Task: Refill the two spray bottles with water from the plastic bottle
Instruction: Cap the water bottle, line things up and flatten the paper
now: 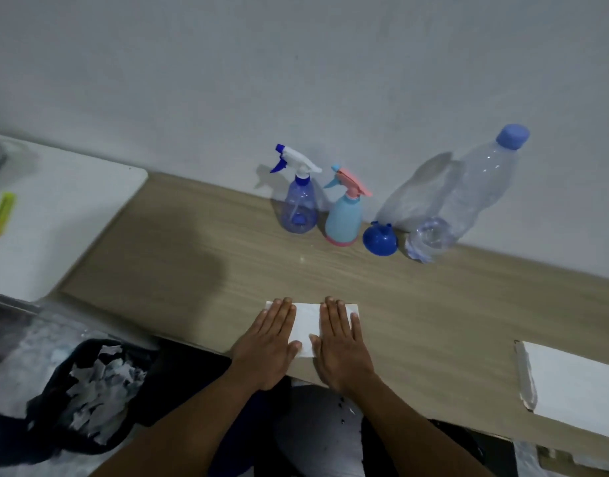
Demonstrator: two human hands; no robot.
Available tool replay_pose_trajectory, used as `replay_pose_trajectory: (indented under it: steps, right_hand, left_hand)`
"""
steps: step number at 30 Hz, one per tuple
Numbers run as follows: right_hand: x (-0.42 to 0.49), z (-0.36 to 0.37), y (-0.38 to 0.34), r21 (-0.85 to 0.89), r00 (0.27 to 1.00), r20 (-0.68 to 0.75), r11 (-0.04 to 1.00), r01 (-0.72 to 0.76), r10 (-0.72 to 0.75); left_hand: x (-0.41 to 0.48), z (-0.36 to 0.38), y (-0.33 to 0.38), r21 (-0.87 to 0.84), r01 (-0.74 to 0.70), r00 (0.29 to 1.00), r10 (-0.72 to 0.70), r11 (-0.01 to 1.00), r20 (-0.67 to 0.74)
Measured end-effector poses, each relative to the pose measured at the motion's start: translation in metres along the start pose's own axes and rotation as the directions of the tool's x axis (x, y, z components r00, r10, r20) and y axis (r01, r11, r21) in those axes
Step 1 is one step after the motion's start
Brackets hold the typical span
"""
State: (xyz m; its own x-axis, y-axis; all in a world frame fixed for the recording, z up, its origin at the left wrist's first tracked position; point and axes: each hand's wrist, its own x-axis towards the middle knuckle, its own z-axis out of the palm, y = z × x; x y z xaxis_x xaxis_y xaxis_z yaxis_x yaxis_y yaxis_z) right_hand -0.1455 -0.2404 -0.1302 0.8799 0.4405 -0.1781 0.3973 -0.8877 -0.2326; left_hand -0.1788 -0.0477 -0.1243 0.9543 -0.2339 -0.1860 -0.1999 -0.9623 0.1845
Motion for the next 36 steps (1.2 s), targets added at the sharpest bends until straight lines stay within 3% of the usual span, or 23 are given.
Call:
replay_pose_trajectory:
  steps: [8,16,24,30,33,36]
  right_hand:
    - [0.098,-0.003,-0.060,0.021,0.997,0.020,0.997,0.072,-0.073]
    - [0.155,-0.012,-0.067,0.035,0.990,0.082,0.993,0.111,-0.113]
    - [0.136,-0.022,-0.027,0.210,0.971,-0.090,0.949,0.235,-0.220]
    - [0.110,-0.019,-0.028,0.285,0.962,-0.217,0.932,0.223,-0.164]
    - [0.096,-0.022,-0.030,0.303,0.958,-0.239,0.925,0.227,-0.157]
    - [0.082,-0.026,-0.027,0.445,0.976,-0.198,0.879,0.171,-0.090]
  left_hand:
    - [0.025,-0.016,-0.098,-0.067,0.079,0.995,-0.084,0.995,-0.060]
    - [0.056,-0.026,-0.134,-0.072,0.098,0.991,-0.104,0.993,-0.081]
    - [0.033,-0.024,-0.148,-0.125,0.031,0.981,-0.055,0.992,-0.187]
    - [0.019,-0.031,-0.139,-0.226,0.034,0.927,-0.115,0.974,-0.356]
    - [0.015,-0.034,-0.133,-0.296,0.083,0.916,-0.189,0.952,-0.353]
    - [0.011,-0.039,-0.118,-0.371,0.093,0.906,-0.233,0.924,-0.353]
